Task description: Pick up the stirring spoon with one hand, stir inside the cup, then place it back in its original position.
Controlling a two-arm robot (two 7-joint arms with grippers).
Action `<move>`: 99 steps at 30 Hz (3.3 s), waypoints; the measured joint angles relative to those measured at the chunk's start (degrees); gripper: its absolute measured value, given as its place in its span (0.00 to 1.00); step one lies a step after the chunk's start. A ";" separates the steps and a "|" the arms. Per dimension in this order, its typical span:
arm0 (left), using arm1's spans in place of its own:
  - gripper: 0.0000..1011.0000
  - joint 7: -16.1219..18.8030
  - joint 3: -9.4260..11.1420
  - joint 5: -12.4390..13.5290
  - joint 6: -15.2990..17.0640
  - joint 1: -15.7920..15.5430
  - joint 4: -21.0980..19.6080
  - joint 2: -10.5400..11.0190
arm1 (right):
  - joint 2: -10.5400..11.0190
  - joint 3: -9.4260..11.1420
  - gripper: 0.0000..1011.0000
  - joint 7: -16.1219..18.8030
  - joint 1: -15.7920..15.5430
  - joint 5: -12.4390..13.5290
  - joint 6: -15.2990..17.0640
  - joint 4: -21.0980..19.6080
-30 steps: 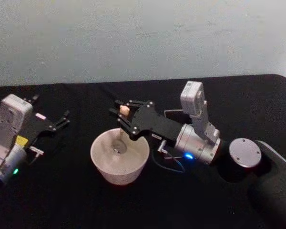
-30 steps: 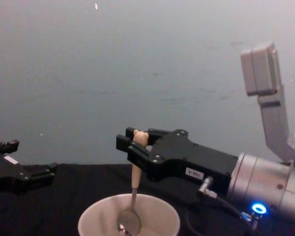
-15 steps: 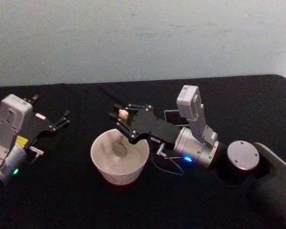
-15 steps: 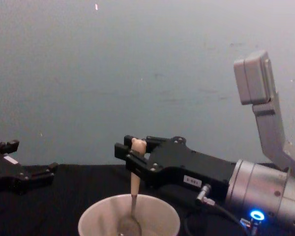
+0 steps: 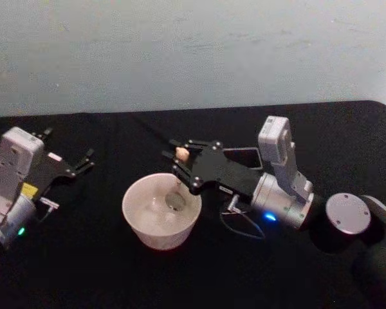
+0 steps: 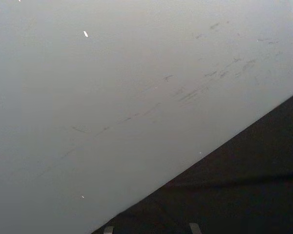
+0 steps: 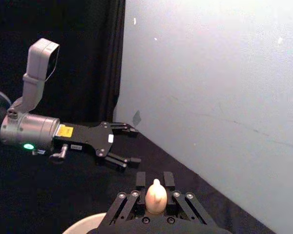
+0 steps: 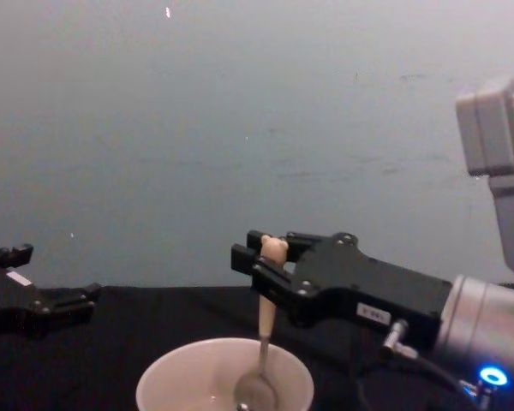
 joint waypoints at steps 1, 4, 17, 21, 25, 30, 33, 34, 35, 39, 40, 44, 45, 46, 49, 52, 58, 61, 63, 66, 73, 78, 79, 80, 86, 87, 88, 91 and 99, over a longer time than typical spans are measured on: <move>0.99 0.00 0.00 0.00 0.00 0.00 0.00 0.00 | 0.25 0.02 0.21 0.05 -0.24 0.06 0.11 -0.35; 0.99 0.00 0.00 0.00 0.00 0.00 0.00 0.00 | 1.48 0.16 0.21 0.46 -1.54 0.64 0.85 -2.35; 0.99 0.00 0.00 0.00 0.00 0.00 0.00 0.00 | 2.54 -1.64 0.21 2.77 -3.90 2.73 2.29 -6.59; 0.99 0.00 0.00 0.00 0.00 0.00 0.00 0.00 | 0.87 -2.70 0.21 2.55 -2.57 2.31 2.09 -4.44; 0.99 0.00 0.00 0.00 0.00 0.00 0.00 0.00 | -0.42 -3.04 0.21 1.83 -1.31 1.59 1.46 -2.43; 0.99 0.00 0.00 0.00 0.00 0.00 0.00 0.00 | -2.56 -2.72 0.21 -0.07 1.21 0.19 -0.12 1.39; 0.99 0.00 0.00 0.00 0.00 0.00 0.00 0.00 | -3.02 -2.22 0.21 -0.81 1.93 -0.31 -0.64 2.55; 0.99 0.00 0.00 0.00 0.00 0.00 0.00 0.00 | -3.02 -2.22 0.21 -0.81 1.93 -0.31 -0.64 2.55; 0.99 0.00 0.00 0.00 0.00 0.00 0.00 0.00 | -3.06 -1.97 0.21 -1.00 2.14 -0.48 -0.76 2.95; 0.99 0.00 0.00 0.00 0.00 0.00 0.00 0.00 | -2.89 -1.37 0.21 -1.41 2.32 -0.96 -0.90 3.52; 0.99 0.00 0.00 0.00 0.00 0.00 0.00 0.00 | -2.84 -1.27 0.21 -1.43 2.33 -1.01 -0.91 3.56; 0.99 0.00 0.00 0.00 0.00 0.00 0.00 0.00 | -2.53 -0.85 0.21 -1.48 2.12 -1.19 -0.90 3.52; 0.99 0.00 0.00 0.00 0.00 0.00 0.00 0.00 | -2.44 -0.68 0.21 -1.49 2.01 -1.20 -0.89 3.39; 0.99 0.00 0.00 0.00 0.00 0.00 0.00 0.00 | -2.38 -0.61 0.21 -1.49 1.94 -1.21 -0.85 3.28; 0.99 0.00 0.00 0.00 0.00 0.00 0.00 0.00 | -1.84 -0.24 0.21 -1.46 1.46 -1.18 -0.59 2.40; 0.99 0.00 0.00 0.00 0.00 0.00 0.00 0.00 | -0.94 0.14 0.21 -1.41 0.60 -0.98 -0.14 0.88; 0.99 0.00 0.00 0.00 0.00 0.00 0.00 0.00 | 1.43 0.57 0.21 -0.98 -2.09 -0.40 0.64 -3.33; 0.99 0.00 0.00 0.00 0.00 0.00 0.00 0.00 | 2.54 0.46 0.21 -0.60 -3.40 -0.31 1.03 -5.18; 0.99 0.00 0.00 0.00 0.00 0.00 0.00 0.00 | 3.11 0.20 0.21 -0.13 -4.12 -0.10 1.38 -6.28; 0.99 0.00 0.00 0.00 0.00 0.00 0.00 0.00 | 3.52 -0.22 0.21 0.52 -4.77 0.43 1.69 -7.45; 0.99 0.00 0.00 0.00 0.00 0.00 0.00 0.00 | 2.75 -1.16 0.21 1.02 -4.84 1.41 1.94 -8.01; 0.99 0.00 0.00 0.00 0.00 0.00 0.00 0.00 | 1.03 -1.91 0.21 0.60 -3.78 1.47 1.72 -6.51; 0.99 0.00 0.00 0.00 0.00 0.00 0.00 0.00 | 0.51 -2.06 0.21 0.22 -3.28 1.18 1.55 -5.66; 0.99 0.00 0.00 0.00 0.00 0.00 0.00 0.00 | 0.51 -2.06 0.21 0.22 -3.28 1.18 1.55 -5.66; 0.99 0.00 0.00 0.00 0.00 0.00 0.00 0.00 | -1.64 -2.00 0.21 -2.59 -1.05 -1.14 0.47 -2.03; 0.99 0.00 0.00 0.00 0.00 0.00 0.00 0.00 | -1.81 -1.90 0.21 -2.92 -0.83 -1.40 0.32 -1.66; 0.99 0.00 0.00 0.00 0.00 0.00 0.00 0.00 | -1.99 -1.76 0.21 -3.26 -0.58 -1.67 0.18 -1.22; 0.99 0.00 0.00 0.00 0.00 0.00 0.00 0.00 | -2.38 -1.03 0.21 -4.52 0.09 -2.80 -0.44 -0.06; 0.99 0.00 0.00 0.00 0.00 0.00 0.00 0.00 | -1.82 0.12 0.21 -4.89 0.02 -3.71 -0.68 -0.07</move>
